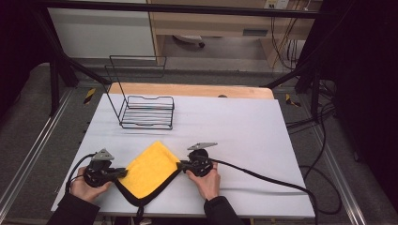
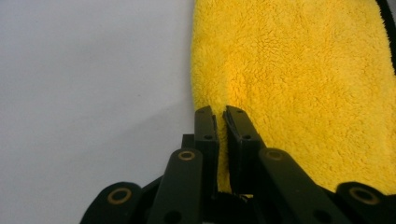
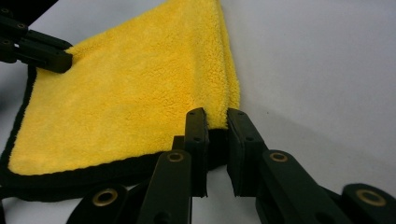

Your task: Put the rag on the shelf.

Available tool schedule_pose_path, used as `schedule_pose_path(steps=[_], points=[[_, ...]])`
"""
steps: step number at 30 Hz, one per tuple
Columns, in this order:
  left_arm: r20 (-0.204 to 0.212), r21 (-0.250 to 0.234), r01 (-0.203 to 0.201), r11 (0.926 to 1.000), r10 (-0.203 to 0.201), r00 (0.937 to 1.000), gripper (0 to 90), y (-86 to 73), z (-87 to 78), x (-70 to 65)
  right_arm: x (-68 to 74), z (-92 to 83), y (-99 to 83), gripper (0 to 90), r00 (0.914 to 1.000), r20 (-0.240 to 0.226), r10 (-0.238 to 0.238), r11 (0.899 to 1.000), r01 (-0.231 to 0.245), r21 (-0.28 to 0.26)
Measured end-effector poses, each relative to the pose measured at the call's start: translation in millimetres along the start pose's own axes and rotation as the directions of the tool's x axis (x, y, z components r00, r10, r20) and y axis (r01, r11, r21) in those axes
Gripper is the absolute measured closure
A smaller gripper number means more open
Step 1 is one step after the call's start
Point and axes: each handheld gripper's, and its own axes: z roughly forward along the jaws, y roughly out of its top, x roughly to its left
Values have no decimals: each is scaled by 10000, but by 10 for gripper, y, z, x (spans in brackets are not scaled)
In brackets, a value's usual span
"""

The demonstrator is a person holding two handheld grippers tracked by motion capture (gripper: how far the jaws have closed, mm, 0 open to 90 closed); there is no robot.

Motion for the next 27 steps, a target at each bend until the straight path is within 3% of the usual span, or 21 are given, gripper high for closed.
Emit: schedule_pose_path(steps=[4, 9, 11, 13, 15, 19, 20, 23, 27], points=[[159, -234, 230, 9995, -226, 9996, 841, 5, -69, -40, -10, -117, 116, 808, 9996, -264, -28, 9998, 24, -175], [378, -472, 613, 9970, -596, 9975, 842, -3, -116, -161, -64, -151, 213, 809, 9997, -204, -134, 9998, 130, -172], [360, -600, 924, 9939, -903, 9953, 841, -28, -102, -228, -98, -119, 289, 809, 9990, -44, -451, 9988, 450, -210], [316, -597, 965, 9935, -947, 9950, 840, -36, -99, -256, -129, -76, 351, 809, 9972, 53, -746, 9968, 747, -269], [-16, -682, 1056, 9921, -1060, 9944, 840, -79, -85, -361, -151, -4, 411, 808, 9938, 147, -1105, 9934, 1109, -293], [-315, -803, 1002, 9917, -1030, 9942, 835, -136, -75, -445, -176, 136, 485, 807, 9883, 215, -1509, 9880, 1515, -297], [-391, -852, 986, 9915, -1022, 9940, 834, -148, -75, -462, -196, 238, 517, 806, 9834, 268, -1795, 9833, 1802, -258], [-498, -852, 759, 9935, -803, 9955, 827, -159, -58, -477, -231, 362, 520, 799, 9817, 356, -1869, 9823, 1872, -40], [-377, -975, 586, 9935, -626, 9973, 773, -155, -69, -460, -246, 391, 497, 752, 9807, 458, -1898, 9815, 1908, -183]])
